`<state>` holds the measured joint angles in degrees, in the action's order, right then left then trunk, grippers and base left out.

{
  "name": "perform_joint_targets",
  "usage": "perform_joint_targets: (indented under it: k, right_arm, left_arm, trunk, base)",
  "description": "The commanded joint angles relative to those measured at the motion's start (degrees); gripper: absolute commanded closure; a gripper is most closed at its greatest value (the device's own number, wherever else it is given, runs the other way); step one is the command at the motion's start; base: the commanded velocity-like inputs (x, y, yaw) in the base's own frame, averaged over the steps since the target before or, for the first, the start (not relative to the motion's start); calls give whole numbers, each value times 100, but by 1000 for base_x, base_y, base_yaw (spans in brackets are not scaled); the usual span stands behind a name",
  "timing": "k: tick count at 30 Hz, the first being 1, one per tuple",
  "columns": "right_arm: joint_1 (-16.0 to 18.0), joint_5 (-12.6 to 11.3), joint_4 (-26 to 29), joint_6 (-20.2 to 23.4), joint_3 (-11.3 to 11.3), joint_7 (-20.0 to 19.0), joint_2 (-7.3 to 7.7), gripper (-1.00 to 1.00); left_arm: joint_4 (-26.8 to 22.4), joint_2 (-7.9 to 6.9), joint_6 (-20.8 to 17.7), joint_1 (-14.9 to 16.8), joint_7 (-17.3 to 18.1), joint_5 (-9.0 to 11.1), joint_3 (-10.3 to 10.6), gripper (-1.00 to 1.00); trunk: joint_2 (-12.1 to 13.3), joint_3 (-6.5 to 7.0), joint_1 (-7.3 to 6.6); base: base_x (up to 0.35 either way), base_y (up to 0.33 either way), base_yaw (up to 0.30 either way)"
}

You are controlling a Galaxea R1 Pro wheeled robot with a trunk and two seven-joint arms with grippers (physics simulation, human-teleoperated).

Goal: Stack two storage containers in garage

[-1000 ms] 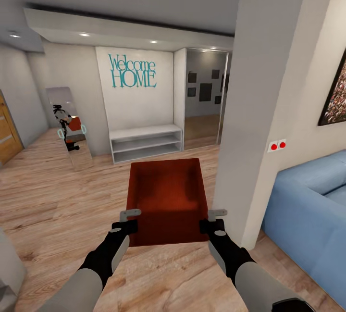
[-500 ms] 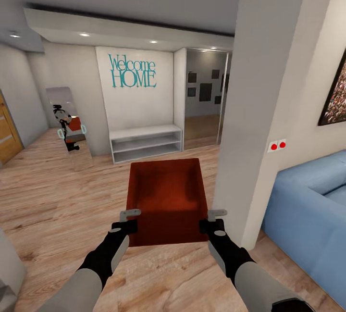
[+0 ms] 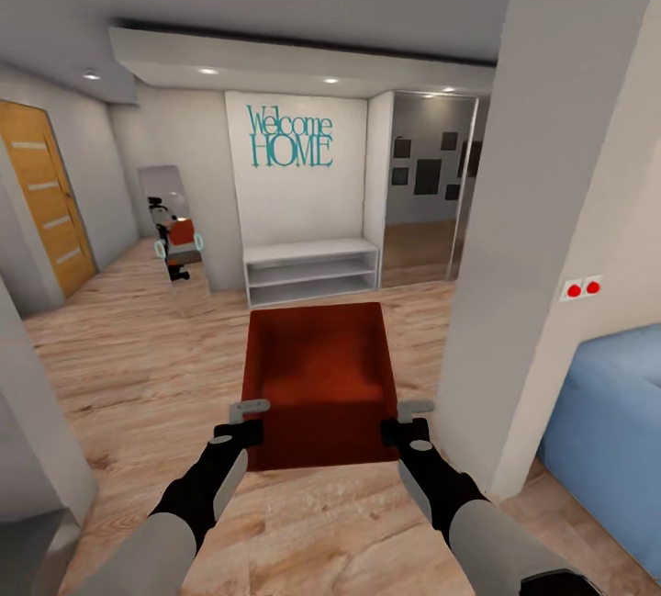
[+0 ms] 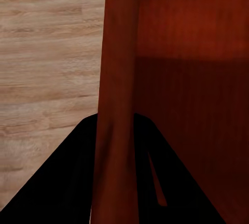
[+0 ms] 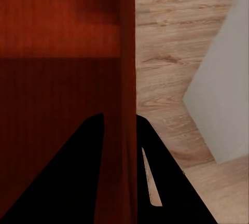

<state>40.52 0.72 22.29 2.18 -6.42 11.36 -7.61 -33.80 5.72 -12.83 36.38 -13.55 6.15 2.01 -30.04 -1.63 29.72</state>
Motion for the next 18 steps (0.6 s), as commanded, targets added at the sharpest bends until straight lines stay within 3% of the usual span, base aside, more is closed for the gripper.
perform_joint_targets:
  k: [1,18]
  right_arm:
    - [9,104,28,21,326,165,14,100]
    - [9,104,27,24,326,165,14,100]
  left_arm:
    - [-4,-36,-44,1,-155,0,-17,100]
    - [-6,-36,-44,1,-156,0,-17,100]
  trunk:
    - [-11,-11,3]
    - [-11,-11,3]
  base:
    - [0,0,272]
    - [0,0,271]
